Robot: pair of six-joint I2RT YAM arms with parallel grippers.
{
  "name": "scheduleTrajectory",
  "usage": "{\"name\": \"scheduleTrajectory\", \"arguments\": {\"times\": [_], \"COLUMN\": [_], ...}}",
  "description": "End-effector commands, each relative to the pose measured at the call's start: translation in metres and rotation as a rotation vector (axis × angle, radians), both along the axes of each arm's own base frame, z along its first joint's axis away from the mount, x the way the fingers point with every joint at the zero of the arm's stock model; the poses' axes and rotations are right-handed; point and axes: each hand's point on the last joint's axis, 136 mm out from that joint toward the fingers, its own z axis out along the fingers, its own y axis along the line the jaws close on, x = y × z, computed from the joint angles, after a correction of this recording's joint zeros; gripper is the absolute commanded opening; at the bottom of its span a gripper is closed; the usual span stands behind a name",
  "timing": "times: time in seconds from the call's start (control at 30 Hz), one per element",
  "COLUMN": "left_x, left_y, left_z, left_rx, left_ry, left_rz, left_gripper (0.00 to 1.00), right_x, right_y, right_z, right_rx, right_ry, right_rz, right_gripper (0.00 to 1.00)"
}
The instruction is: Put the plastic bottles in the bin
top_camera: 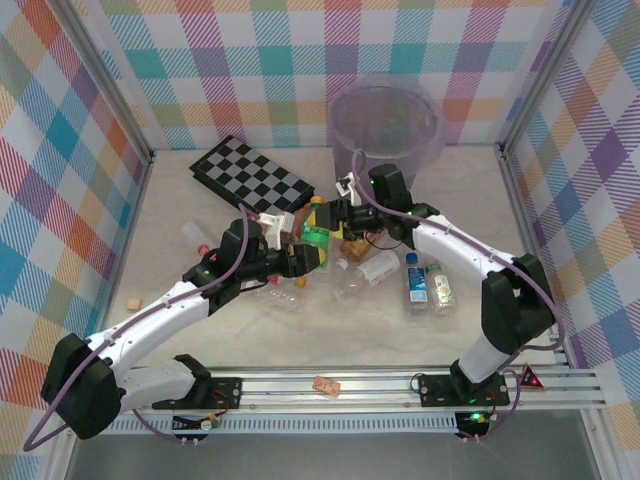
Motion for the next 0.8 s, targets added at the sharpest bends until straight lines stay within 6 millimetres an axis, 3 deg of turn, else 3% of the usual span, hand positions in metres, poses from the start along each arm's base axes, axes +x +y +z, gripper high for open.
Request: {"name": "scheduleTrajectory", "arguments": {"times": [0.0, 0.17, 0.37, 0.47, 0.63, 0.77], "left_x": [0.006, 0.008, 0.005, -0.002, -0.007, -0.007], "left_y": [-0.004, -0.003, -0.002, -0.002, 0.007, 0.013], "left_z": [0.016, 0.011, 0.014, 0.011, 0.004, -0.005], "left_rx": [-0.003, 0.017, 0.020, 0.014, 0.025, 0.047], "left_ry": [-0.068, -0.064, -0.070, -0.064, -0.061, -0.047], "left_rz": [0.002, 0.013, 0.001, -0.018, 0.003, 0.026], "left_gripper": [0.41, 0.44, 0.85, 0.98, 1.00, 1.00], "right_x": [0.000, 0.002, 0.006, 0.008, 0.018, 0.035], "right_y": [0.006, 0.006, -0.002, -0.010, -0.032, -0.056], "right_z": [0.014, 0.014, 0.022, 0.034, 0.058, 0.088], "right_rx": [0.027, 0.016, -0.029, -0.063, -0.157, -0.204], "right_ry": [-0.045, -0.044, -0.088, -0.126, -0.227, -0.326], "right_rz": [0.026, 0.019, -0.009, -0.024, -0.093, -0.176], "right_gripper": [0.57, 0.50, 0.48, 0.47, 0.45, 0.42]}}
